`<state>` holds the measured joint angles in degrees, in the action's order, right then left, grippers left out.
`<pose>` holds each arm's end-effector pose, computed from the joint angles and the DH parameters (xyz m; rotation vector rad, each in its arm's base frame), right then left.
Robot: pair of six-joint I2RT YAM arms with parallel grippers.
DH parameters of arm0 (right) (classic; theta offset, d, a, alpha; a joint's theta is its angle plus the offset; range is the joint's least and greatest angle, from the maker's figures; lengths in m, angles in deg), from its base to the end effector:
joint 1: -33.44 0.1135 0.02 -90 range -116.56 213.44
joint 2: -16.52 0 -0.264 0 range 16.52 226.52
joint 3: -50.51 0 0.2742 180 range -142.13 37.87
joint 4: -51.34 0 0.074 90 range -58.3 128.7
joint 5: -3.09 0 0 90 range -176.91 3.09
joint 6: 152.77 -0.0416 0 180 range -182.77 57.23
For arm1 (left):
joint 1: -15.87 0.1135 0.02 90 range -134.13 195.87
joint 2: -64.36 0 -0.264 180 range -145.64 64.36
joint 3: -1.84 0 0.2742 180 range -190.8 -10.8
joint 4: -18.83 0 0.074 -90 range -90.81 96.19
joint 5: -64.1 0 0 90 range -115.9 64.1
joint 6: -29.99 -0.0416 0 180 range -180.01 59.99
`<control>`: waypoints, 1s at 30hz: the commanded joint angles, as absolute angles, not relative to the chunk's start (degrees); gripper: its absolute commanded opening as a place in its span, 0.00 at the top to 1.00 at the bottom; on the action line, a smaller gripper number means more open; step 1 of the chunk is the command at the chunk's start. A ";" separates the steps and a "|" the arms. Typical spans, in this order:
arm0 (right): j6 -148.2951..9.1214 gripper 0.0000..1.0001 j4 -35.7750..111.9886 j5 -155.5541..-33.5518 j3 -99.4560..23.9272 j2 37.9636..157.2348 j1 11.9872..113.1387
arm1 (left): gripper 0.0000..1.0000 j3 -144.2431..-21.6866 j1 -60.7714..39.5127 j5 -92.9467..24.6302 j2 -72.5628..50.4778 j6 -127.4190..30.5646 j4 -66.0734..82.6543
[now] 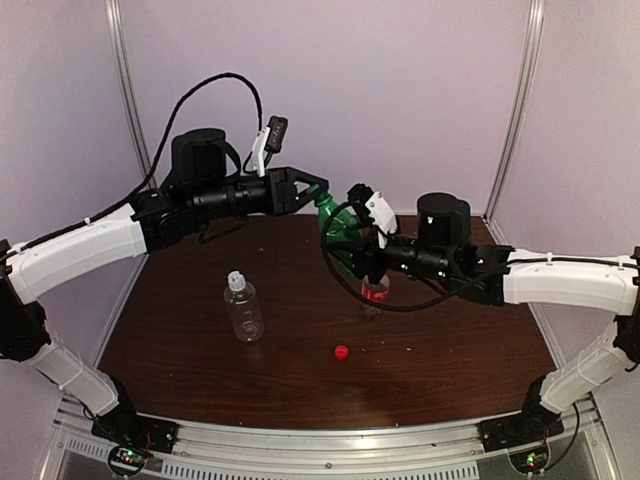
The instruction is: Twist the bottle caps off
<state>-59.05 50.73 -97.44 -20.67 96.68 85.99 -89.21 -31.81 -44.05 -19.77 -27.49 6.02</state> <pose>0.2123 0.2896 0.3117 -0.9699 1.5173 0.7779 0.2450 -0.2883 0.3975 0.5025 1.7782 -1.2862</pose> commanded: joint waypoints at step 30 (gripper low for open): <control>-63.95 0.50 51.12 -102.03 -10.61 87.07 81.34 | 0.30 -73.08 -30.79 -34.53 -5.63 -41.60 -0.91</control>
